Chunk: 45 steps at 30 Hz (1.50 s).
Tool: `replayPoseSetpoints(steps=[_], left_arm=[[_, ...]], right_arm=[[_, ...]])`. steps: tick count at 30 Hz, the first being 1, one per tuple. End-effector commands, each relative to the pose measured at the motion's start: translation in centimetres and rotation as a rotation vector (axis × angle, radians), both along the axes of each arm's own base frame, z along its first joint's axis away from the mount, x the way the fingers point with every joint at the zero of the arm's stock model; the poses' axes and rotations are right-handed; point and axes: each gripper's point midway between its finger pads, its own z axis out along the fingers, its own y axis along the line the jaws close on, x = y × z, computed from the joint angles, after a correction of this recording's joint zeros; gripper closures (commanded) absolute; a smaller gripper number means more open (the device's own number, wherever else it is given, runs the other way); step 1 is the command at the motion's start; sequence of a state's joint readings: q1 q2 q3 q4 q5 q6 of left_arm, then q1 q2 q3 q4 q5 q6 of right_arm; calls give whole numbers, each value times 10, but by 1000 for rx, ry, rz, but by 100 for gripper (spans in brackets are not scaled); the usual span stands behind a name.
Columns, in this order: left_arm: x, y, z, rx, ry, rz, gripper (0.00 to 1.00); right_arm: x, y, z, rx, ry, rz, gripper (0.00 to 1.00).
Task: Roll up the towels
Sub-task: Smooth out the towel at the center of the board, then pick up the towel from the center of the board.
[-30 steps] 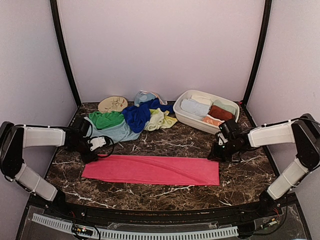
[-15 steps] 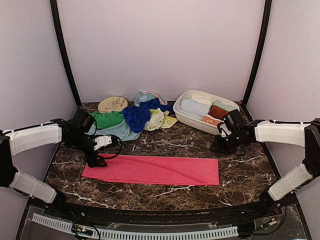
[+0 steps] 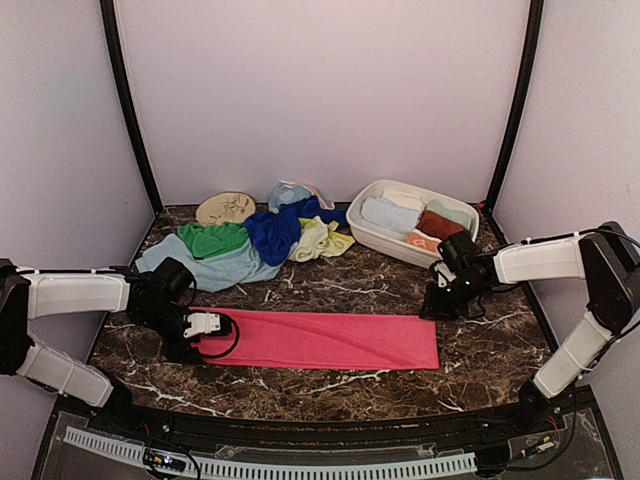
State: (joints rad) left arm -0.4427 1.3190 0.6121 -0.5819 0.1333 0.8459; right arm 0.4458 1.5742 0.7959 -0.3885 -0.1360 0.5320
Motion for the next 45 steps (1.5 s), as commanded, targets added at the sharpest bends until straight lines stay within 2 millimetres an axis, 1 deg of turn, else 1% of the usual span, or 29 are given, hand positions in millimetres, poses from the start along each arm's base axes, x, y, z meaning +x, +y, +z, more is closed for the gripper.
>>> replayPoseSetpoints(steps=[1,5,9,11,14,17,19,21,22,24,27,30,33,35,37,41,43,45], left_arm=[[-16,27,-16,120,-18,-60,44],[-12,30,-8,132,-72,-84,47],[-8,27,10,118,-94,-99,49],[-8,25,19,107,-92,-101,50],[-3,14,40,47,-104,-85,49],[6,-2,59,-32,-123,-62,48],[14,-8,64,-53,-133,-42,49],[21,-9,61,-46,-135,-28,50],[22,-8,56,-35,-131,-20,51],[23,-4,46,-6,-121,-11,55],[22,0,32,8,-99,4,56],[30,10,22,11,-92,47,59],[36,23,17,1,-55,100,65],[38,28,17,-4,-45,115,67],[38,28,20,-14,-53,111,67],[39,18,33,-76,-57,99,64],[39,17,33,-80,-54,95,63],[42,21,27,-54,-65,93,63]], right_arm=[[1,-13,-17,-41,32,-28,72],[4,-19,-15,-54,21,-44,74],[7,-26,-12,-80,3,-60,75],[10,-24,1,-60,-31,-58,75],[9,-19,12,-24,-52,-48,68],[11,-21,27,-30,-77,-50,60],[12,-26,35,-46,-98,-63,52],[11,-26,38,-41,-105,-71,45],[9,-26,37,-36,-99,-72,43],[3,-24,28,-20,-72,-64,41],[-7,-20,11,6,-29,-49,39],[-8,-16,-1,17,-4,-36,38],[-7,-8,-4,44,5,-18,41],[-7,0,-3,59,10,2,43],[-9,8,-2,64,14,24,46],[-19,16,-4,57,33,47,50],[-26,17,-6,50,43,49,53],[-32,18,-7,45,49,52,57]])
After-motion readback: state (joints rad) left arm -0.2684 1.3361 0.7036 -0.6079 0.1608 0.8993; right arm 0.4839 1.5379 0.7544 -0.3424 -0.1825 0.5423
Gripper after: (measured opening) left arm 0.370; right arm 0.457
